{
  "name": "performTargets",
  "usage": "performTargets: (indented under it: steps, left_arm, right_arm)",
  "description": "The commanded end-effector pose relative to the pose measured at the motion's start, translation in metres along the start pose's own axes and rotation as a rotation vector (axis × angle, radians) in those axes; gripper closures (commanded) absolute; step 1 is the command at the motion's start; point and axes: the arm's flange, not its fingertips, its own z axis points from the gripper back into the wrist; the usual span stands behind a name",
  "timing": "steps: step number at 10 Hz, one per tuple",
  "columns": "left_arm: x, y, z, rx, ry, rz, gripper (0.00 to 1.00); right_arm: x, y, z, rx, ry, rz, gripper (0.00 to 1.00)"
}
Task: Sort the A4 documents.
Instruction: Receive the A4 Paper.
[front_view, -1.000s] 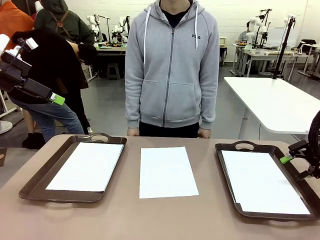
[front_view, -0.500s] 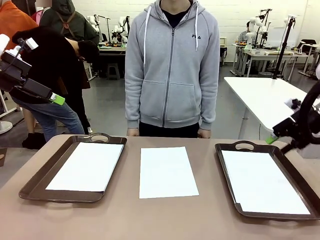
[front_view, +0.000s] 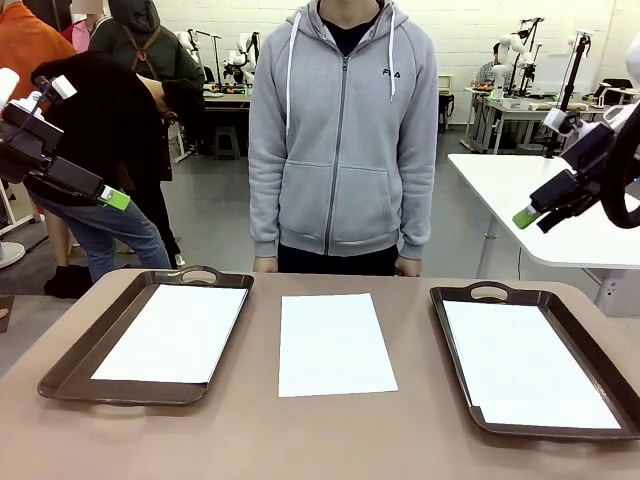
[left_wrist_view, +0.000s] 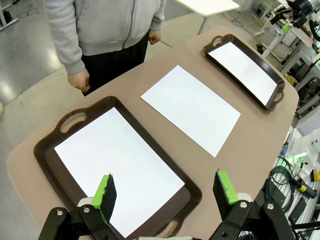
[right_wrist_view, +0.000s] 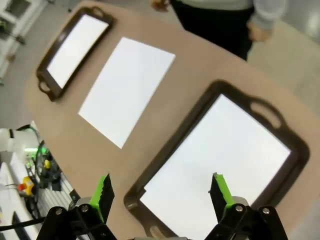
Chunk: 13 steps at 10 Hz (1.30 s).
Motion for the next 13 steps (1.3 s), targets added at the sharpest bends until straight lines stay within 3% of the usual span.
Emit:
performTargets:
  steps: [1,6,13]
  left_arm:
    - [0.000,-0.001,0.000,0.004,0.004,-0.002,0.00]
    - [0.000,-0.001,0.000,0.004,0.004,-0.002,0.00]
    - [0.000,-0.001,0.000,0.004,0.004,-0.002,0.00]
  right_arm:
    - [-0.003,0.017,-0.006,0.041,-0.078,0.115,0.00]
    - [0.014,0.058,0.007,0.094,-0.120,0.268,0.00]
    - [0.023,0.058,0.003,0.113,-0.137,0.233,0.00]
